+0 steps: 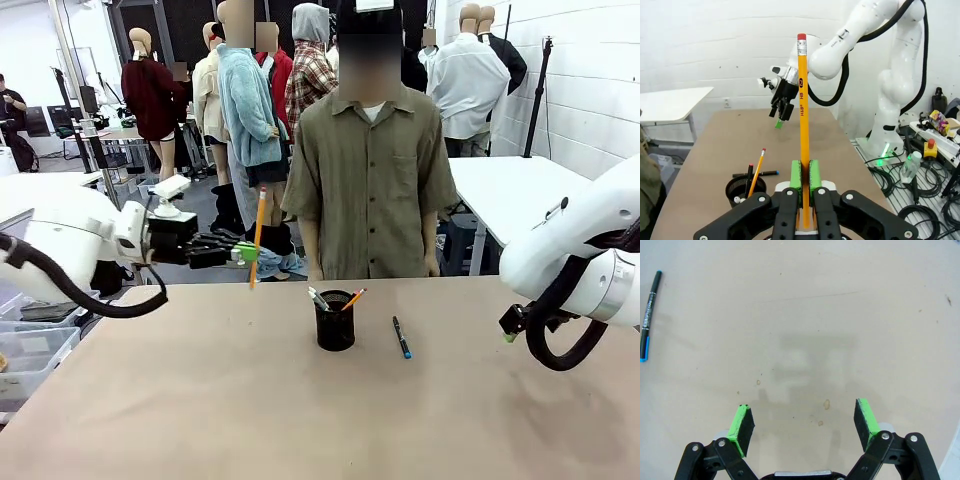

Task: Place the pens into the pen holder.
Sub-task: Pick up a writing instrument from the table and place it into the Pen holder.

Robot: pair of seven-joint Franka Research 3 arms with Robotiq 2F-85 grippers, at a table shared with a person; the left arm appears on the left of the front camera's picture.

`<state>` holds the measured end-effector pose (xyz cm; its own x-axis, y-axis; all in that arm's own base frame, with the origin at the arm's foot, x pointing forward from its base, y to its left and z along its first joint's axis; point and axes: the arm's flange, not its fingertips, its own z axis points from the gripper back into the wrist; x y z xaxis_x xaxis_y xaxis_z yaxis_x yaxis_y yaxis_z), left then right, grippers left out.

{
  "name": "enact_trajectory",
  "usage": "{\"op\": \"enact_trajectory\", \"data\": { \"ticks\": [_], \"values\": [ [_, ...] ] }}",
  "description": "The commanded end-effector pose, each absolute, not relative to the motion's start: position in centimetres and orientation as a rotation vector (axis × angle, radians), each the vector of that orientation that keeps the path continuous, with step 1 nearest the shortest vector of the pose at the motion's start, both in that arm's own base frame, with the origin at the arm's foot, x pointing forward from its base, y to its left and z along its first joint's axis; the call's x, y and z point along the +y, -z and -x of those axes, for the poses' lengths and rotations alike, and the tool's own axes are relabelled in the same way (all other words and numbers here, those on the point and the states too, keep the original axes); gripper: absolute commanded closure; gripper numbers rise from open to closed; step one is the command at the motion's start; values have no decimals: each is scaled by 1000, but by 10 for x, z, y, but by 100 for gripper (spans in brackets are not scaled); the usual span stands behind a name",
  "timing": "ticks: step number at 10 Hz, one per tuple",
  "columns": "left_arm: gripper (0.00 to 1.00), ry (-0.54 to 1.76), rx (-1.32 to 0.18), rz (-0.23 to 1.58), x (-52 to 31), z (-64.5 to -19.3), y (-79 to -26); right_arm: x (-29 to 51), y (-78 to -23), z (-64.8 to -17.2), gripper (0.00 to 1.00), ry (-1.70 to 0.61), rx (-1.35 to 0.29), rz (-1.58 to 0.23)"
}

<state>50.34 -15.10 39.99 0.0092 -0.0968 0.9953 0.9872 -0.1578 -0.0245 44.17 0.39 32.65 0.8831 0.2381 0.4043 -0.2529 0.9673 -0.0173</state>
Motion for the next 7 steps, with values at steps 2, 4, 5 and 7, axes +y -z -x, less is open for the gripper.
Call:
{"op": "enact_trajectory", "data": {
  "ticks": [2,4,5,7],
  "values": [
    [100,1460,-1116,1291,-194,-552,-379,4,-327,-442,0,-267,-417,-31],
    [100,1486,-1163,1312,-224,-578,-368,4,-327,-442,0,-267,-417,-31],
    [100,1496,-1198,1279,-234,-589,-366,4,-327,-442,0,-267,-417,-31],
    [100,1500,-1170,1214,-259,-605,-355,4,-327,-442,0,-267,-417,-31]
  ]
}}
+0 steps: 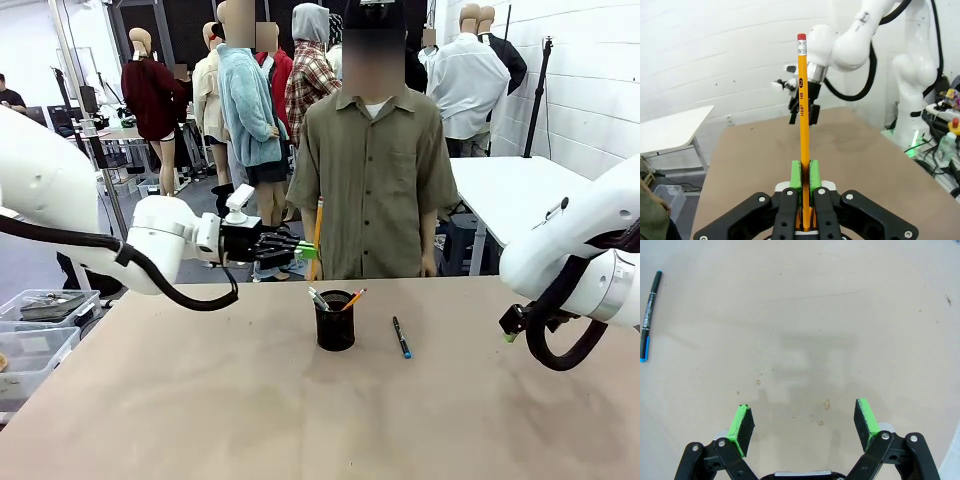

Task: Place the pens into the pen holder.
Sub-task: Pick up a writing instrument from the table and place it into the Pen holder.

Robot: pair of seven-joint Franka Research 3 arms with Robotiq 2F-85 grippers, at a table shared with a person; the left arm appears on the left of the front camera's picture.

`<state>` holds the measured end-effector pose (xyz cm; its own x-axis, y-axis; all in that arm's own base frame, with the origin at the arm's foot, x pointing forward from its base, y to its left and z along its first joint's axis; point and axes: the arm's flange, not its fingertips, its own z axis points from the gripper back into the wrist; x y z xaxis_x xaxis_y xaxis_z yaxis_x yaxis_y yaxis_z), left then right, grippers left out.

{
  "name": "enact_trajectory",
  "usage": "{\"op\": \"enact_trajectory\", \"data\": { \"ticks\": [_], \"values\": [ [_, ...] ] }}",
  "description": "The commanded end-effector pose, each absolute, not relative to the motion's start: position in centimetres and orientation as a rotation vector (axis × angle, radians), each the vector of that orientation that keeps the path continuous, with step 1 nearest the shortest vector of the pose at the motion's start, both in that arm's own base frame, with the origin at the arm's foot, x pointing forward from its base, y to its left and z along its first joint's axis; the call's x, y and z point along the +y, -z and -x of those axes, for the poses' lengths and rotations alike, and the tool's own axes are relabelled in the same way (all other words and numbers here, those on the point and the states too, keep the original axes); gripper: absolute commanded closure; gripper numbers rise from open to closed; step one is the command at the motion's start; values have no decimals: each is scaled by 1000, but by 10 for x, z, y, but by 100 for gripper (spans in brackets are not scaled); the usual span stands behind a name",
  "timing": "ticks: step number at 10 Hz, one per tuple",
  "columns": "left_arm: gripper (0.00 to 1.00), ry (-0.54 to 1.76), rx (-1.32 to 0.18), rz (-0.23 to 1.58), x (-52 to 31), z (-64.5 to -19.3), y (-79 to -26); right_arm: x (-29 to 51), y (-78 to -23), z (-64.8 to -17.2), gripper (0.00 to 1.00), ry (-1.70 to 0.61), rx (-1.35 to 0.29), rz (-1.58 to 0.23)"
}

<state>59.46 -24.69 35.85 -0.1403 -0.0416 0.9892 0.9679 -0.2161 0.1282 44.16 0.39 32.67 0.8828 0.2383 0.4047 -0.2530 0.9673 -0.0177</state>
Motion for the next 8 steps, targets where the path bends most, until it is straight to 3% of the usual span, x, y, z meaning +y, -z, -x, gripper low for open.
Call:
{"op": "enact_trajectory", "data": {
  "ticks": [1,8],
  "values": [
    [100,1507,-1164,1250,-266,-612,-352,4,-327,-442,0,-267,-417,-31],
    [100,1508,-1057,1323,-293,-626,-322,4,-327,-442,0,-267,-417,-31]
  ]
}}
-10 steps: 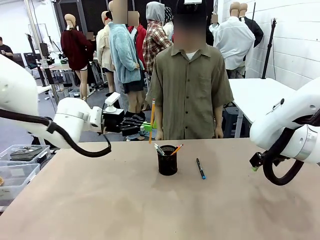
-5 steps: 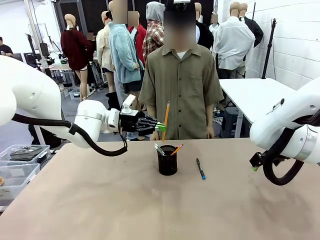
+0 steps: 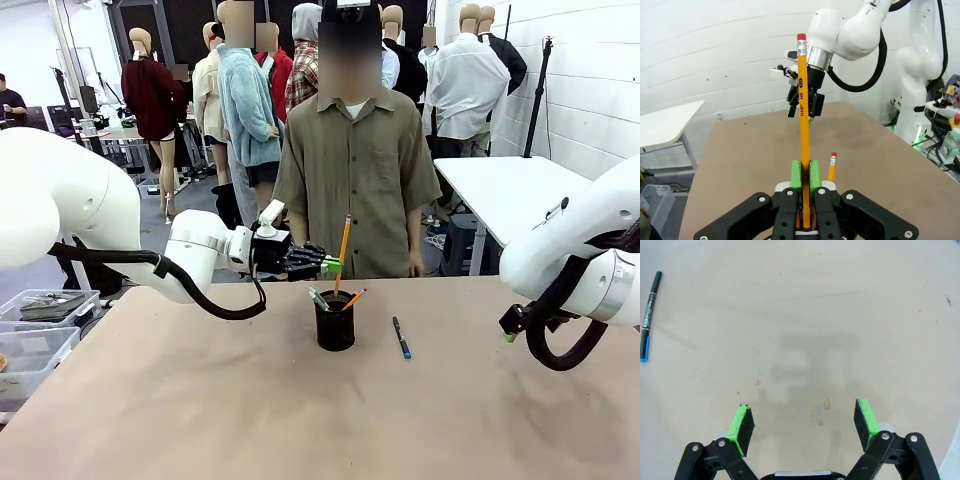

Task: Place the pens into the pen holder.
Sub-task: Pick up a writing instrument from the table and place it into the Pen holder.

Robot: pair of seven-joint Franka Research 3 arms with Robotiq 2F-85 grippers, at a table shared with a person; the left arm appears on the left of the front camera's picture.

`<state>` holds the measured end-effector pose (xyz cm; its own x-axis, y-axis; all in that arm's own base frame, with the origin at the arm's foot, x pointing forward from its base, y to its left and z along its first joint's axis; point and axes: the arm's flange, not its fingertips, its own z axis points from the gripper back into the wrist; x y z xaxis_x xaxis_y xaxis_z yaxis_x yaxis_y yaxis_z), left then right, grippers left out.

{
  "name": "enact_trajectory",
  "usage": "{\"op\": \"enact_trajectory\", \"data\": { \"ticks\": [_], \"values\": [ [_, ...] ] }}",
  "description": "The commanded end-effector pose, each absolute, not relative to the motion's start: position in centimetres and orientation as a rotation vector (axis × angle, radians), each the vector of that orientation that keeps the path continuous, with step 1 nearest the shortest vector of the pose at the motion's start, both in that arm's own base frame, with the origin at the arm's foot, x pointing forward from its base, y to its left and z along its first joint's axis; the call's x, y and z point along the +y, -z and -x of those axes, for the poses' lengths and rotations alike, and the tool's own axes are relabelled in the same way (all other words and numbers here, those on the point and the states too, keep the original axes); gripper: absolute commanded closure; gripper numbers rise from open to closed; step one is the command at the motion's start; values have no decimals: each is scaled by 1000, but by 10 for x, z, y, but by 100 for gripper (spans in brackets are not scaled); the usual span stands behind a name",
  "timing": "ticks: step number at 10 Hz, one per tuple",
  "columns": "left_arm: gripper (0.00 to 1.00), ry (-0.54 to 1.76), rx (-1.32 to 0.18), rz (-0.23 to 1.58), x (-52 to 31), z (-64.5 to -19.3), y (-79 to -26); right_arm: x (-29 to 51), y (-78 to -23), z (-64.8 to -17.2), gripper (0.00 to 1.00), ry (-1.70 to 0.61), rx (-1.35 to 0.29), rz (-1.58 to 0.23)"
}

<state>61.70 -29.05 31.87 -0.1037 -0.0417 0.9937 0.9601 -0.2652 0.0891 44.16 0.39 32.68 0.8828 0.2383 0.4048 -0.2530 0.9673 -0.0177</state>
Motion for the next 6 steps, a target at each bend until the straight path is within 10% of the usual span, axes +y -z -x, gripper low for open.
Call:
{"op": "enact_trajectory", "data": {
  "ticks": [1,3,6],
  "values": [
    [100,1497,-1054,1326,-291,-626,-319,4,-327,-442,0,-267,-417,-31],
    [100,1475,-1051,1345,-287,-626,-317,4,-327,-442,0,-267,-417,-31],
    [50,1478,-1021,1357,-289,-624,-316,4,-327,-442,0,-267,-417,-31]
  ]
}}
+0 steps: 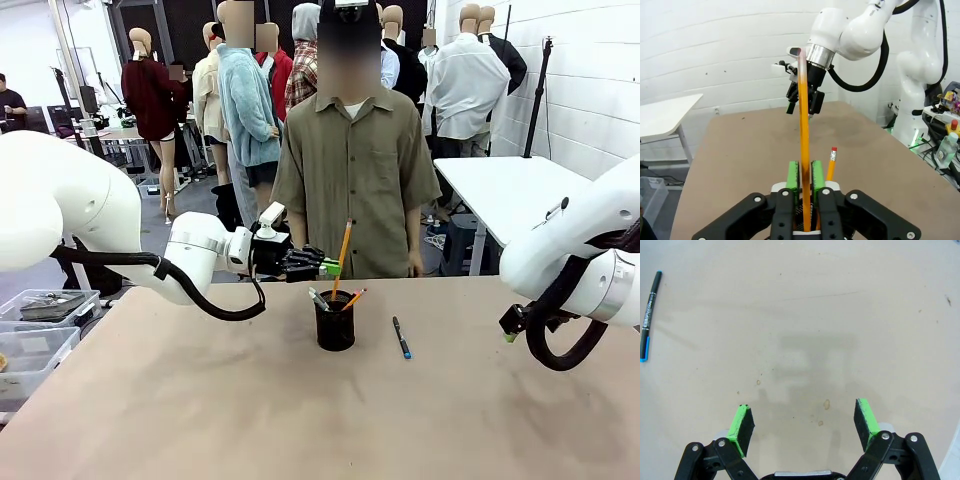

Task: Place the pens into the pen holder.
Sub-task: Pick up a writing instrument from the table and place it into the Pen holder.

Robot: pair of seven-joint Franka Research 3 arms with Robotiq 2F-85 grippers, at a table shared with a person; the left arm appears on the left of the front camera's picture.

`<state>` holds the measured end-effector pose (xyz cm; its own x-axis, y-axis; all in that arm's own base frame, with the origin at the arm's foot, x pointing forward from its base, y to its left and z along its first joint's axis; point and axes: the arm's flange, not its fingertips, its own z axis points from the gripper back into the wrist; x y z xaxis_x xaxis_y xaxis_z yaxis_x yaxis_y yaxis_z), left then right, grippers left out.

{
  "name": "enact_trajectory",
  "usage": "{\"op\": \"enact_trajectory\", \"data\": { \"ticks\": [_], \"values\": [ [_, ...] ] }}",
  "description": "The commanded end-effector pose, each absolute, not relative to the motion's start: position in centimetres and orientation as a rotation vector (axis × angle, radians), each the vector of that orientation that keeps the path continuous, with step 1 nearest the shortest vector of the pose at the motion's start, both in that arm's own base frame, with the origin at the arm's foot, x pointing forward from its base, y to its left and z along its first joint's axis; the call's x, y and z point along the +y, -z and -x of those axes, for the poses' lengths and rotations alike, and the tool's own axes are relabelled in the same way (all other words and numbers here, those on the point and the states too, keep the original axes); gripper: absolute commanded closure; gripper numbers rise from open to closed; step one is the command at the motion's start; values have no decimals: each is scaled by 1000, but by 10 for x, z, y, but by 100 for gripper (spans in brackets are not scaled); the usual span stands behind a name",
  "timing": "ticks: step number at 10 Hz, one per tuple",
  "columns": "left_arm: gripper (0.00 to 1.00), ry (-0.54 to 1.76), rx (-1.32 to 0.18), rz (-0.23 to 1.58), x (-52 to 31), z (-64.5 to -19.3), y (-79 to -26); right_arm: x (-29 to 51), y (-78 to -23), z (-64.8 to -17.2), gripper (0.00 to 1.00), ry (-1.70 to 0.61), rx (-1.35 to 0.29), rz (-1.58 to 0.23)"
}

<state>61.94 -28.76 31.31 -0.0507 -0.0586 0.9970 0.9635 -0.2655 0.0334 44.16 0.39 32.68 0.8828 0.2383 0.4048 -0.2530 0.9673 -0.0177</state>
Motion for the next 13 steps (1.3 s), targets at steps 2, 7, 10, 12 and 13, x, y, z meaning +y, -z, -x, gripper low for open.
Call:
{"op": "enact_trajectory", "data": {
  "ticks": [2,7,10,12,13],
  "values": [
    [20,1466,-1014,1360,-288,-624,-317,4,-327,-442,0,-267,-417,-31],
    [20,1380,-964,1166,-234,-573,-369,4,-327,-442,0,-267,-417,-31],
    [20,1135,-980,906,-150,-517,-418,4,-327,-442,0,-267,-417,-31],
    [20,984,-971,777,-92,-453,-447,4,-327,-442,0,-267,-417,-31],
    [20,915,-1029,719,-68,-427,-461,4,-327,-442,0,-267,-417,-31]
  ]
}}
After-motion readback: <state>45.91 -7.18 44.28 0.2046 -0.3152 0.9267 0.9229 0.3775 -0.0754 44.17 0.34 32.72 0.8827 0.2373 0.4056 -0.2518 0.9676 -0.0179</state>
